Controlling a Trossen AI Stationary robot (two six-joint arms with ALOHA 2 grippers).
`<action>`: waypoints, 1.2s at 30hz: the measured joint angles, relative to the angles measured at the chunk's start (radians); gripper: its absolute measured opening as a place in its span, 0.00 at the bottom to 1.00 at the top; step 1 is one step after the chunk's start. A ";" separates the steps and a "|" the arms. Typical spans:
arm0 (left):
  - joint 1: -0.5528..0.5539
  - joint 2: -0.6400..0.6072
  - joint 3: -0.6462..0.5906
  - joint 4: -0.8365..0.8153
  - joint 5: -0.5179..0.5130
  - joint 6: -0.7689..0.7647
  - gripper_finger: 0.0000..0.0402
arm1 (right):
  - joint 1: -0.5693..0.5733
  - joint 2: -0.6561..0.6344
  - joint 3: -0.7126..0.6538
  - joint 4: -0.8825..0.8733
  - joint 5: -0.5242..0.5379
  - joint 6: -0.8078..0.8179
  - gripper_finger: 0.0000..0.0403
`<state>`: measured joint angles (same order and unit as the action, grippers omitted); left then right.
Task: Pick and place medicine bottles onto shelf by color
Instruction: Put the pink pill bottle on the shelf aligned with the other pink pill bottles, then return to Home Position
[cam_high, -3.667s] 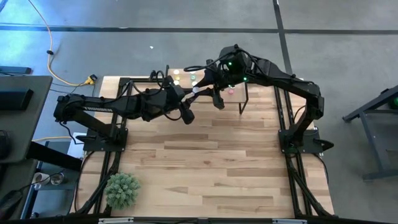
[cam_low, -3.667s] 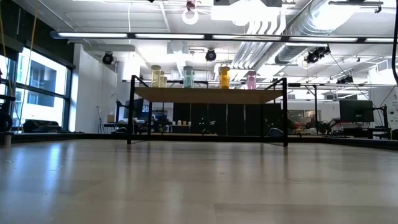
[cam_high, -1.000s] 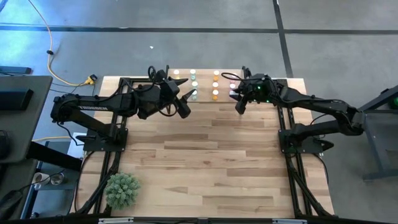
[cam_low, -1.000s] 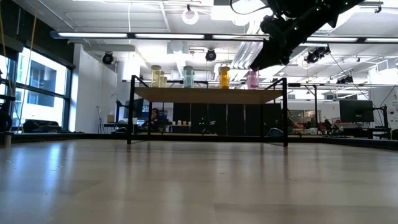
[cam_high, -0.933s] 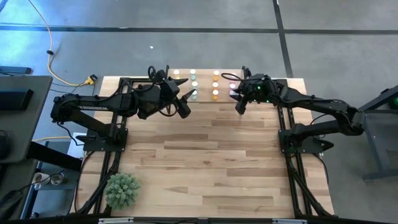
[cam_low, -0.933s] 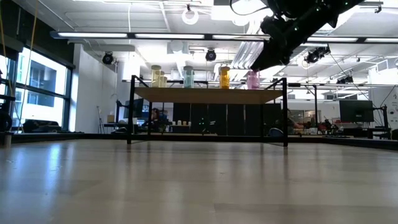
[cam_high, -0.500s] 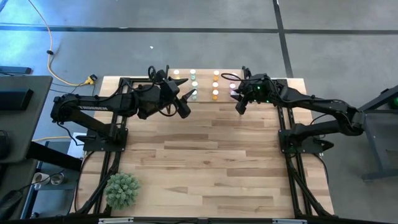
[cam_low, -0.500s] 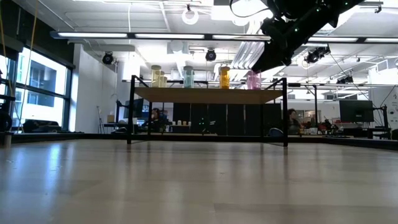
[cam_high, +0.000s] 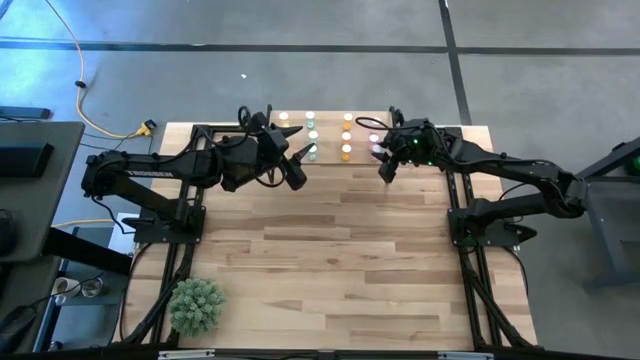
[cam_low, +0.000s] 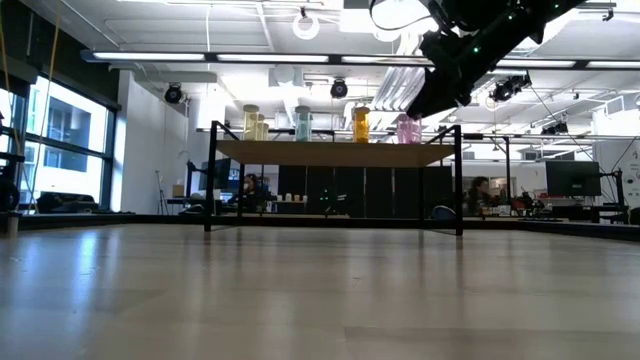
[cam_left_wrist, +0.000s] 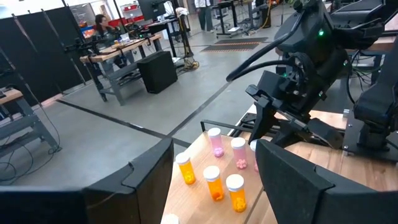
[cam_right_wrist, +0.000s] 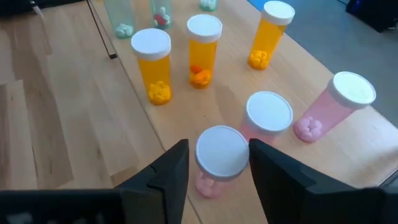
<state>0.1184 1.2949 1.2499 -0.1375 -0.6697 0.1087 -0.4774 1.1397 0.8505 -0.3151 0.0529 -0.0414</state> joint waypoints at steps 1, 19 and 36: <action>0.000 0.000 0.000 0.000 0.000 0.000 0.54 | 0.000 0.000 0.000 0.001 -0.001 0.000 0.39; 0.000 0.000 0.000 0.000 0.000 0.000 0.54 | 0.000 0.000 0.000 0.007 -0.043 0.041 0.40; 0.000 0.000 0.000 0.000 0.000 0.000 0.54 | 0.000 -0.002 0.006 0.034 -0.037 0.042 0.44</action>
<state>0.1181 1.2949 1.2499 -0.1379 -0.6693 0.1089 -0.4774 1.1374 0.8569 -0.2809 0.0158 0.0010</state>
